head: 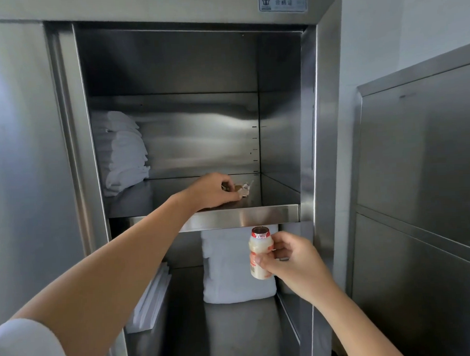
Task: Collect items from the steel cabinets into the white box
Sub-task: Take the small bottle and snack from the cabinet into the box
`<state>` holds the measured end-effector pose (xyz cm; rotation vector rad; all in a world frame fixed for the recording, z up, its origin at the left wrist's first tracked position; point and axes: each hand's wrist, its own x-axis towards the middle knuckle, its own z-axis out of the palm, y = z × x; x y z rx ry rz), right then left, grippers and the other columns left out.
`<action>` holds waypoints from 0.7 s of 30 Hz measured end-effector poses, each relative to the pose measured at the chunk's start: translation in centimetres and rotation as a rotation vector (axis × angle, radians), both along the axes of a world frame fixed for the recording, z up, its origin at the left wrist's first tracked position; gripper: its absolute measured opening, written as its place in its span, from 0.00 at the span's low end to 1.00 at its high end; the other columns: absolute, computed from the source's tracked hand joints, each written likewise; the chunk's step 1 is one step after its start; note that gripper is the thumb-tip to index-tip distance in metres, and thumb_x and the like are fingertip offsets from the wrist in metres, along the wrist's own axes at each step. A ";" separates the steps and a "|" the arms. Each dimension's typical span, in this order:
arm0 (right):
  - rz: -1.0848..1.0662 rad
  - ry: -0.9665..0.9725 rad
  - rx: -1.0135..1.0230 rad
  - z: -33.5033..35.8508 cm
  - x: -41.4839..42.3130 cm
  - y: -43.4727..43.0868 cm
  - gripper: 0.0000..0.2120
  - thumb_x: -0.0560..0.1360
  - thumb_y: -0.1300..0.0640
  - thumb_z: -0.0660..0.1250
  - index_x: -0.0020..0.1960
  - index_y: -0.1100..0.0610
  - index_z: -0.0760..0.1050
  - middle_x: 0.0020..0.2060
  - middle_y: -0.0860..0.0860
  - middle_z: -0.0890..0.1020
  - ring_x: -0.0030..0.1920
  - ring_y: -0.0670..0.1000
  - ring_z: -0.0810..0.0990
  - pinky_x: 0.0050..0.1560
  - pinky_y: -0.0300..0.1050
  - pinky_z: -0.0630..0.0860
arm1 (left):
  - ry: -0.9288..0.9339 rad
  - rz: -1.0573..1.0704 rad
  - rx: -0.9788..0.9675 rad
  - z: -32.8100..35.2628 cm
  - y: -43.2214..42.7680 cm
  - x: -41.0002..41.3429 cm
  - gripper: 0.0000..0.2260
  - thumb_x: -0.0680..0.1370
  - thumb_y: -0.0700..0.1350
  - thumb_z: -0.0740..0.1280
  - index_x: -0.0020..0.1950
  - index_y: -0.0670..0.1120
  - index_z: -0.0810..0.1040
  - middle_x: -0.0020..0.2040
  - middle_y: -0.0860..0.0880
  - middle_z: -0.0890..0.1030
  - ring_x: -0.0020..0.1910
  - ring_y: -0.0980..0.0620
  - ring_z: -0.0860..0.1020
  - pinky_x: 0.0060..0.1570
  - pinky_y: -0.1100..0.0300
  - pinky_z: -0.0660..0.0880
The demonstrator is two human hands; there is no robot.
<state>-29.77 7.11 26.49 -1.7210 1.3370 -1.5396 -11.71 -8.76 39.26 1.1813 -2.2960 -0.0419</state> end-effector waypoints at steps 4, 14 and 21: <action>-0.002 0.010 -0.011 -0.2 0.0 0.5 0.09 0.70 0.59 0.79 0.48 0.53 0.83 0.43 0.47 0.87 0.44 0.46 0.85 0.45 0.41 0.82 | -0.014 0.002 -0.046 0.4 1.6 0.4 0.16 0.72 0.60 0.72 0.52 0.51 0.81 0.49 0.55 0.82 0.46 0.55 0.78 0.44 0.60 0.75; -0.015 0.029 0.008 -0.8 -0.9 2.7 0.11 0.69 0.57 0.80 0.49 0.52 0.83 0.44 0.47 0.87 0.46 0.47 0.85 0.50 0.46 0.83 | -0.018 0.007 -0.224 -2.6 5.5 1.9 0.24 0.72 0.69 0.63 0.54 0.53 0.82 0.49 0.56 0.80 0.47 0.54 0.76 0.48 0.54 0.75; 0.011 0.053 0.014 -1.5 -1.5 4.1 0.11 0.69 0.54 0.80 0.50 0.49 0.82 0.45 0.43 0.87 0.47 0.45 0.85 0.52 0.48 0.83 | -0.035 0.009 -0.242 -3.3 7.8 2.3 0.26 0.70 0.60 0.70 0.66 0.55 0.75 0.62 0.57 0.74 0.57 0.54 0.75 0.57 0.57 0.74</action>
